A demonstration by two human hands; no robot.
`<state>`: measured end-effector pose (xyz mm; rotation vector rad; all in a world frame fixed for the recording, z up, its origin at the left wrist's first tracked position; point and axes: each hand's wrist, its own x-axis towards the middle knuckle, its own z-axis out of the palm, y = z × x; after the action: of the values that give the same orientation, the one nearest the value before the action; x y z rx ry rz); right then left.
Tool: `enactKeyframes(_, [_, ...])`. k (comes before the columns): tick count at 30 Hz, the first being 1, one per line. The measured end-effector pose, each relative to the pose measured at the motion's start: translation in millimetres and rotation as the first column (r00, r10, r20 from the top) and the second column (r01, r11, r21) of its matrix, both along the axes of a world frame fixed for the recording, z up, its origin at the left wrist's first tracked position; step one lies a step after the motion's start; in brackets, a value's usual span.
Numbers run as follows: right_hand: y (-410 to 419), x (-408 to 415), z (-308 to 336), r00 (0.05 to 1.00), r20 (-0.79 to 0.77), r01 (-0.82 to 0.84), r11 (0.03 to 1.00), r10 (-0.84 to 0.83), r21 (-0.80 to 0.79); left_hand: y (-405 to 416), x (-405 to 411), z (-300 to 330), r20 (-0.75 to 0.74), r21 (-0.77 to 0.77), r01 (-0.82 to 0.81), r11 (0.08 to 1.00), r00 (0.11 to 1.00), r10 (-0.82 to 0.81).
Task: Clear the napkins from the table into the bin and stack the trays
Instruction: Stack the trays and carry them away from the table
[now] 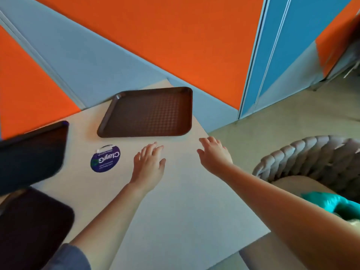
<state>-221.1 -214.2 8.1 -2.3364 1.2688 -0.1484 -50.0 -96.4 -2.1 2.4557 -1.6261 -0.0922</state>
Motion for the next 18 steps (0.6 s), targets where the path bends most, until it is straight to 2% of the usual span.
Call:
enactKeyframes(11, [-46, 127, -17, 0.982, -0.020, 0.187, 0.975, -0.186, 0.122, -47, 164, -14, 0.056, 0.073, -0.029, 0.997, 0.998, 0.025])
enactKeyframes(18, [-92, 165, -46, 0.941, -0.091, 0.331, 0.943, -0.327, 0.035, -81, 241, -38, 0.059, 0.071, -0.131, 0.989, 0.990, 0.127])
